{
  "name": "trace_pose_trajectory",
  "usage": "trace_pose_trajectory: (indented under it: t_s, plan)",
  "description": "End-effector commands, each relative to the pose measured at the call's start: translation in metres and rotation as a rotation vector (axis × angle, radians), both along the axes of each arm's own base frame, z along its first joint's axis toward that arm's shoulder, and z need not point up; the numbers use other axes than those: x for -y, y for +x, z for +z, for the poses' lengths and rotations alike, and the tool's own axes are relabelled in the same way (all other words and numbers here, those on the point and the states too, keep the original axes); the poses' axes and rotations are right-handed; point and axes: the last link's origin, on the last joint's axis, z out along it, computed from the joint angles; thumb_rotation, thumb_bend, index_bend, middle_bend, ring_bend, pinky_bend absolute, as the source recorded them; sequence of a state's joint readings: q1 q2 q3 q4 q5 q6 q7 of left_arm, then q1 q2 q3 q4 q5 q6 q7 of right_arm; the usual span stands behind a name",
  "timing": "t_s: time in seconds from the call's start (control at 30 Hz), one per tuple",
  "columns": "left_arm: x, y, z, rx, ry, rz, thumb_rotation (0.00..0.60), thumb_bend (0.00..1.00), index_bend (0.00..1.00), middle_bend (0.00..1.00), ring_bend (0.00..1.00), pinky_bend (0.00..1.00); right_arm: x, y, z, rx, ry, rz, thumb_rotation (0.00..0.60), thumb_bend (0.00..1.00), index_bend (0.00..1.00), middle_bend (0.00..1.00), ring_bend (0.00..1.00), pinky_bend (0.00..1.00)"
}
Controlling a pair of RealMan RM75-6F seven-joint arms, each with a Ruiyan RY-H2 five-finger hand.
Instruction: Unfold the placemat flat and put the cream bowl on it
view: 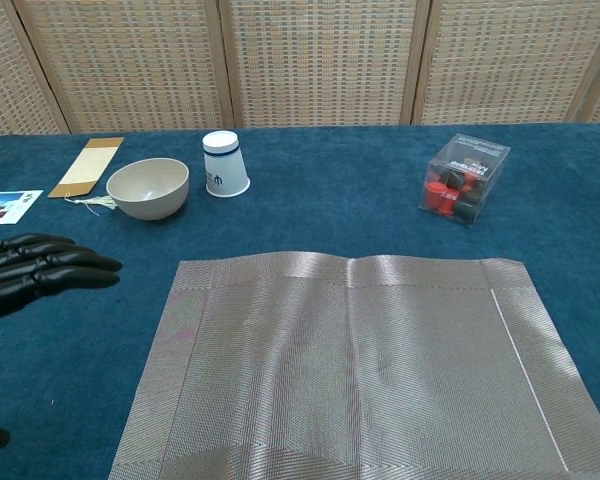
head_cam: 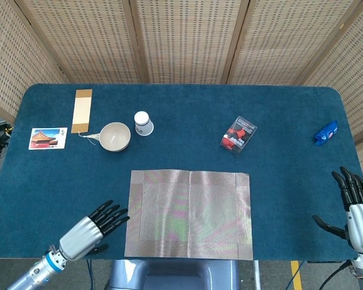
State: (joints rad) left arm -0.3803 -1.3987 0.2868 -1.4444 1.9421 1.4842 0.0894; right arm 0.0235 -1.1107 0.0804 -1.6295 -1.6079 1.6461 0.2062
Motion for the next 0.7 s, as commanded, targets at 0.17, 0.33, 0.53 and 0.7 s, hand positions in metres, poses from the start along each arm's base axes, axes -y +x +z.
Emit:
trace_pose_trajectory:
  t_s: [0.17,0.33,0.53,0.7]
  plan:
    - [-0.016,0.002,0.015,-0.06,0.03,0.069,0.6,0.21,0.0,0.0,0.0,0.0,0.0,0.001,-0.001,-0.005,0.005,-0.001,0.6,0.16,0.05,0.0,0.0,0.0]
    - [-0.022,0.012,0.017,-0.102,-0.006,0.046,0.6,0.6,0.0,0.0,0.0,0.0,0.0,0.001,-0.002,-0.008,0.011,0.0,0.6,0.16,0.05,0.0,0.0,0.0]
    - [-0.027,0.031,0.013,-0.175,-0.096,-0.019,0.6,0.96,0.0,0.0,0.0,0.0,0.0,0.001,-0.002,-0.007,0.011,-0.002,0.6,0.16,0.05,0.0,0.0,0.0]
    - [-0.028,0.051,0.001,-0.291,-0.166,-0.123,0.6,1.0,0.0,0.0,0.0,0.0,0.001,0.0,-0.002,-0.006,0.013,-0.004,0.6,0.16,0.05,0.0,0.0,0.0]
